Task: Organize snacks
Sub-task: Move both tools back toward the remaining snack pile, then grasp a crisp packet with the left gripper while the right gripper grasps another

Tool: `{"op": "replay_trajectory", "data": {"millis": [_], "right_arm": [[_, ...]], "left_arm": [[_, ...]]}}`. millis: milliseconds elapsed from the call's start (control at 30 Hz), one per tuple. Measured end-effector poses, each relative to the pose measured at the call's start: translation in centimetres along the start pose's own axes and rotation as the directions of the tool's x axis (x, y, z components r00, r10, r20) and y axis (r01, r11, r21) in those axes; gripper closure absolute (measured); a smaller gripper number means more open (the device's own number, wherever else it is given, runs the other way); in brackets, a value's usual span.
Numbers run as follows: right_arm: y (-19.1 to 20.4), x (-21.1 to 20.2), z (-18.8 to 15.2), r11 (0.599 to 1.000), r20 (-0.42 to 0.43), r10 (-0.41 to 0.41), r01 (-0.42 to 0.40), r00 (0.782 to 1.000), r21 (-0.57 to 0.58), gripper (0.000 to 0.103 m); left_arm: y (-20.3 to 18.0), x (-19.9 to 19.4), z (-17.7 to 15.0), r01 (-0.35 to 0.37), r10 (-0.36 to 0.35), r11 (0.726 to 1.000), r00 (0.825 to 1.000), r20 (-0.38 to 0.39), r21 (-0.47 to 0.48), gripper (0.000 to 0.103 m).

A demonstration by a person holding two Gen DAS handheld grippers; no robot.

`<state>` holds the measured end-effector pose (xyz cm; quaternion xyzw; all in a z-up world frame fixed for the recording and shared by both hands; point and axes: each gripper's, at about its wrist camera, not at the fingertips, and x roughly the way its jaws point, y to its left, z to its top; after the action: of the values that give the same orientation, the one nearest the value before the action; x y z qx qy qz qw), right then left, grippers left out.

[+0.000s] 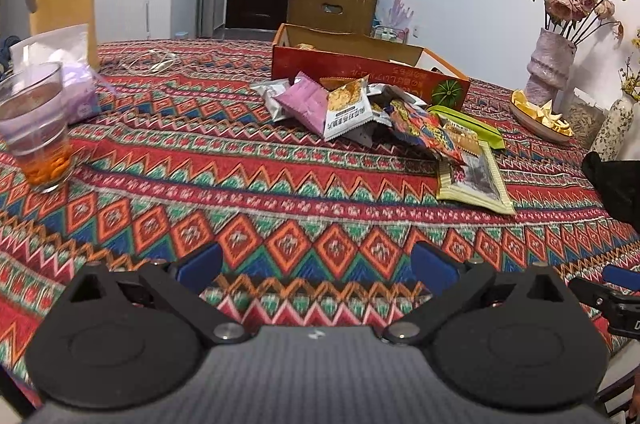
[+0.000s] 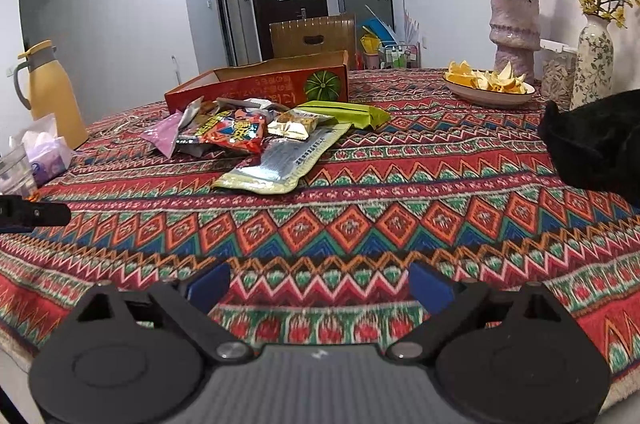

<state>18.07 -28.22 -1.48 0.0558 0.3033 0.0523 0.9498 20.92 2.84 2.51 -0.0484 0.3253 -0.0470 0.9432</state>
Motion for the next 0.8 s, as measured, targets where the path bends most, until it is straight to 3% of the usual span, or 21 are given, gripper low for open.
{"op": "replay_trajectory", "data": {"millis": [167,367,533,667,800], "right_arm": [[0.3,2.5,2.0,1.000,0.002,0.006,-0.006,1.000,-0.013,0.012],[0.8,5.8,4.9,0.999,0.008,0.031,-0.031,0.999,-0.022,0.019],[1.1,9.0,7.8,0.999,0.006,0.050,-0.050,0.999,-0.019,0.022],[1.1,11.6,10.6,0.998,0.012,0.070,-0.070,0.997,-0.009,0.028],[1.4,14.5,12.7,0.995,0.004,0.098,-0.098,0.995,0.003,0.028]], "left_arm": [[-0.2,2.4,2.4,0.046,-0.046,0.999,0.999,-0.005,0.010,0.003],[-0.8,5.8,6.3,0.074,-0.075,0.996,0.997,0.029,0.045,0.017],[-0.7,9.3,9.7,0.104,-0.104,0.994,0.995,0.002,0.019,0.031],[-1.2,11.8,12.0,0.126,-0.126,0.991,0.992,0.016,0.036,0.036],[-1.3,15.3,13.6,0.132,-0.132,0.991,0.991,-0.020,0.027,0.043]]}}
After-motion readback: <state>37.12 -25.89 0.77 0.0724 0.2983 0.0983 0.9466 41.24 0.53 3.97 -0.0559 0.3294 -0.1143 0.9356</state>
